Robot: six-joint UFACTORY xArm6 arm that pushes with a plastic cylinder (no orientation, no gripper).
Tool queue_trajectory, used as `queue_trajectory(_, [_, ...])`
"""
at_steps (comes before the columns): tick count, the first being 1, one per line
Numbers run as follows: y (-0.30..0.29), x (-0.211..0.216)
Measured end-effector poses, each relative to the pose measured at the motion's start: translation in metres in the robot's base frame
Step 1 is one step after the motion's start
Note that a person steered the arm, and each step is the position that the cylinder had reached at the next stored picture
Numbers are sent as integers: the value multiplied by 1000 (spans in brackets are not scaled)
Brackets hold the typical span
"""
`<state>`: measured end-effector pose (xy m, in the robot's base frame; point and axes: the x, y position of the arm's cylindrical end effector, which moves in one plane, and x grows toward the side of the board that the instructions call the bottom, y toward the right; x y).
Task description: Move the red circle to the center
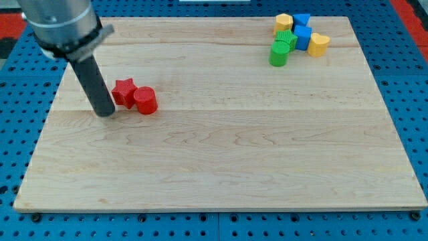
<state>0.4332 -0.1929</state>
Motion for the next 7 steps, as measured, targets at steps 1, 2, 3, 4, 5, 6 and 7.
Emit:
queue_trajectory(1, [-4, -14])
queue_trajectory(2, [25, -14])
queue_trajectory(3, [82, -14])
queue_trajectory(4, [99, -7])
queue_trajectory(5, [29, 14])
queue_trajectory(6, [56, 21])
queue_trajectory(7, [130, 32])
